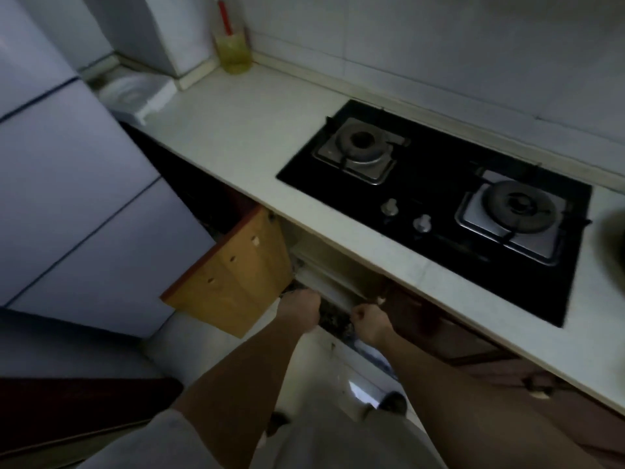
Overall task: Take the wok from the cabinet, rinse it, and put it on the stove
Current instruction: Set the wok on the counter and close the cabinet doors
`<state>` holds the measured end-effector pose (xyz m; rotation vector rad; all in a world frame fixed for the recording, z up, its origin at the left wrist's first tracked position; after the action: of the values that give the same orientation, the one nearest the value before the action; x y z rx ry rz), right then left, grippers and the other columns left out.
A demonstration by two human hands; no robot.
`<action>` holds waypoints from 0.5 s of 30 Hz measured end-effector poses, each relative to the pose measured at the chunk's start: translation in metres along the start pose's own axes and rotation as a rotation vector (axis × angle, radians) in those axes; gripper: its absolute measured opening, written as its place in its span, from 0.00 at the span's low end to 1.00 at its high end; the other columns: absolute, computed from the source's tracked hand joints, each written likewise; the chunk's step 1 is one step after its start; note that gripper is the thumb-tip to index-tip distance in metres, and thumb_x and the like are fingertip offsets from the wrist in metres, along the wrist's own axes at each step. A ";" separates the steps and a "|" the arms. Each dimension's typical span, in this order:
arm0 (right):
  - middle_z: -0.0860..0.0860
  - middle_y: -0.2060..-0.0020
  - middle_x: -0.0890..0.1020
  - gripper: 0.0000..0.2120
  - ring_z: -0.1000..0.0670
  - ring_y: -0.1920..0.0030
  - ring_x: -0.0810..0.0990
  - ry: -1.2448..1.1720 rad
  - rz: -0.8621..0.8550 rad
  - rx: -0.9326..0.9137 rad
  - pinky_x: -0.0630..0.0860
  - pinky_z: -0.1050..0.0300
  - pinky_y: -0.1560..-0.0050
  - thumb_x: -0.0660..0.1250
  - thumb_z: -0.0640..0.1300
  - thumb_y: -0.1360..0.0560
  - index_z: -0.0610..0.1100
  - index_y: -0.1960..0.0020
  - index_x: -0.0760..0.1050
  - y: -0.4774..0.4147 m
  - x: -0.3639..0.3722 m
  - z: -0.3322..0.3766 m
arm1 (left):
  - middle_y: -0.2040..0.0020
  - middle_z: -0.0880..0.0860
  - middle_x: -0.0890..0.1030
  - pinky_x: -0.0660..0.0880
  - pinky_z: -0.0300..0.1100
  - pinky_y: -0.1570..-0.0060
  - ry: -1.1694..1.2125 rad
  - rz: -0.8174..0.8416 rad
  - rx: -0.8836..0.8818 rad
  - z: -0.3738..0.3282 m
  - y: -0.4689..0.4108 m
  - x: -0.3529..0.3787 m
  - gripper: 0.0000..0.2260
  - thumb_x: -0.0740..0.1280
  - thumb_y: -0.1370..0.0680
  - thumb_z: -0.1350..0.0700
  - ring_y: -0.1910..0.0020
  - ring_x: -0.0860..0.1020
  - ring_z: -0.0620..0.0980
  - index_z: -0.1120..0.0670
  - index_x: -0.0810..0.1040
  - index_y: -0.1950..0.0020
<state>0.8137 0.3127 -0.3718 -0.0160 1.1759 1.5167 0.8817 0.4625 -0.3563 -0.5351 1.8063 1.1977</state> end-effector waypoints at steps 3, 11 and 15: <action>0.45 0.62 0.80 0.15 0.44 0.58 0.80 0.040 0.026 -0.086 0.74 0.52 0.57 0.57 0.41 0.18 0.43 0.61 0.76 0.000 0.044 0.070 | 0.42 0.57 0.79 0.75 0.48 0.44 0.004 -0.034 -0.096 0.081 0.024 -0.011 0.10 0.60 0.17 0.56 0.43 0.78 0.56 0.57 0.77 0.40; 0.43 0.30 0.74 0.25 0.41 0.33 0.74 0.164 0.140 -0.326 0.72 0.53 0.35 0.57 0.49 0.17 0.43 0.23 0.62 -0.011 0.140 0.223 | 0.28 0.56 0.69 0.68 0.52 0.33 0.073 -0.203 -0.336 0.247 0.058 -0.045 0.23 0.61 0.20 0.56 0.31 0.70 0.58 0.56 0.65 0.25; 0.43 0.22 0.60 0.29 0.42 0.25 0.65 0.286 0.208 -0.407 0.64 0.53 0.27 0.55 0.47 0.16 0.40 0.19 0.50 -0.029 0.161 0.269 | 0.21 0.56 0.61 0.64 0.52 0.28 0.190 -0.168 -0.464 0.293 0.057 -0.041 0.29 0.60 0.19 0.55 0.24 0.64 0.57 0.55 0.56 0.19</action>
<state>0.9325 0.6033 -0.3511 -0.4062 1.0936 1.9670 0.9870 0.7438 -0.3357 -1.0753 1.5944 1.4930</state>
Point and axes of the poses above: each hand's wrist, its own y-axis away from the middle knuckle, its own x-axis out of the palm, z = x × y, the point moved 8 cm from there along -y, towards the middle knuckle
